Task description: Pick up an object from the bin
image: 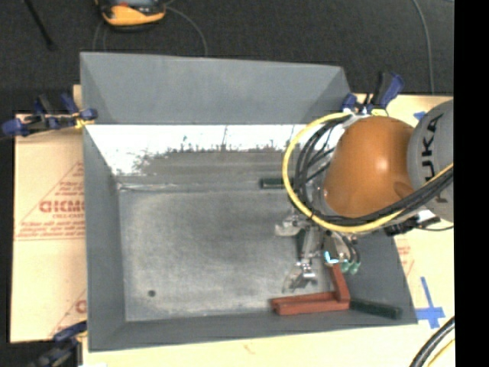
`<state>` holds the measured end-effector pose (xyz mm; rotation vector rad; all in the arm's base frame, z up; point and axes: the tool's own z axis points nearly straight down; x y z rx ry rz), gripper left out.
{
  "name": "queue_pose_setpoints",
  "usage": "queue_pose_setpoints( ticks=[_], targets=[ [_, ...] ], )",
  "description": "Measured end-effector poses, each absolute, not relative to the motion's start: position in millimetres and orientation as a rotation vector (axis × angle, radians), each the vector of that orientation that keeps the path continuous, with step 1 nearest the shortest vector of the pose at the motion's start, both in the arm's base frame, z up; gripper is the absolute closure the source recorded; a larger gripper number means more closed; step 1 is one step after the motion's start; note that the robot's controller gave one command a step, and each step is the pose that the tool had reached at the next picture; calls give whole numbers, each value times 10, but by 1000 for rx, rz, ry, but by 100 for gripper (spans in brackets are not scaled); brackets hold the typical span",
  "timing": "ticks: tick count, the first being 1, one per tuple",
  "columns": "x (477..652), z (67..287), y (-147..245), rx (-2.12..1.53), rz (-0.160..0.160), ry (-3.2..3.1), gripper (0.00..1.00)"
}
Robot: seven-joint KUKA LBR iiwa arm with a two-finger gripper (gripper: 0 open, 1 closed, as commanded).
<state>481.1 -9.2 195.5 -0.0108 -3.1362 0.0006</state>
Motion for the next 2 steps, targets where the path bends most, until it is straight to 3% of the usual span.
queue_pose_setpoints(
  ticks=[2],
  targets=[
    [4828, 1907, -232, 112, 0, -3145, 0]
  ],
)
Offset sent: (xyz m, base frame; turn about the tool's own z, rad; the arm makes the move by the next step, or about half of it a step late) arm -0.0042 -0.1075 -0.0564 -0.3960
